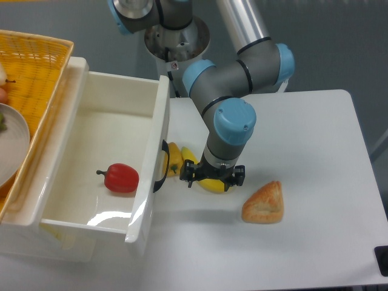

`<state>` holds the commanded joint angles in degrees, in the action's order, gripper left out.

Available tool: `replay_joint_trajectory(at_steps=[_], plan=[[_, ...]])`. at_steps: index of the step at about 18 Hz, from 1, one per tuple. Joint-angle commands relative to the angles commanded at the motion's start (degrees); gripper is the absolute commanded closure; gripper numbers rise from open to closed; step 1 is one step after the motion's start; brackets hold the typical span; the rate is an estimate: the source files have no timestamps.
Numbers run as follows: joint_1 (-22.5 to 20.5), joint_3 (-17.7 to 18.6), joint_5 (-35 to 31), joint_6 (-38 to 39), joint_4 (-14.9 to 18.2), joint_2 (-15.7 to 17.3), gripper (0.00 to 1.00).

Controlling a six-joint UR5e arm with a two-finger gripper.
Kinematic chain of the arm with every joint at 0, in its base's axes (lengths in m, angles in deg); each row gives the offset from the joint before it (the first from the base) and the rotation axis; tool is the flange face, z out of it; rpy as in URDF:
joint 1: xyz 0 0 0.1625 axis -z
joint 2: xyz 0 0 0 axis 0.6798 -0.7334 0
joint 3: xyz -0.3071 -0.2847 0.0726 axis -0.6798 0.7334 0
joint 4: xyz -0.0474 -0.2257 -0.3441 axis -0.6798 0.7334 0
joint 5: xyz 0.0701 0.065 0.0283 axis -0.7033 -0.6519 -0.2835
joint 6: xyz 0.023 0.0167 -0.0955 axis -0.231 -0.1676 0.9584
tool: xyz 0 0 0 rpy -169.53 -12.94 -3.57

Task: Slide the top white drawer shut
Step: 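Position the gripper against the drawer front near its handle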

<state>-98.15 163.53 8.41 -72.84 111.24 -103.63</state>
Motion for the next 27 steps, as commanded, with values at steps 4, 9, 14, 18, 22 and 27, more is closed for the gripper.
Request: replay_joint_trajectory(at_steps=[4,9,14,18,22,27], plan=[[0.53,0.26,0.00,0.00,0.09,-0.18,0.00],[1.14,0.26,0.26,0.00,0.09,-0.35,0.00],[1.49,0.18,0.97,0.00,0.09,-0.35,0.00],[1.49,0.18,1.76,0.00,0.09,-0.35,0.00],[1.50,0.18,1.85,0.00,0.09,-0.35,0.00],[1.58,0.09,1.85,0.00,0.09,-0.35,0.00]])
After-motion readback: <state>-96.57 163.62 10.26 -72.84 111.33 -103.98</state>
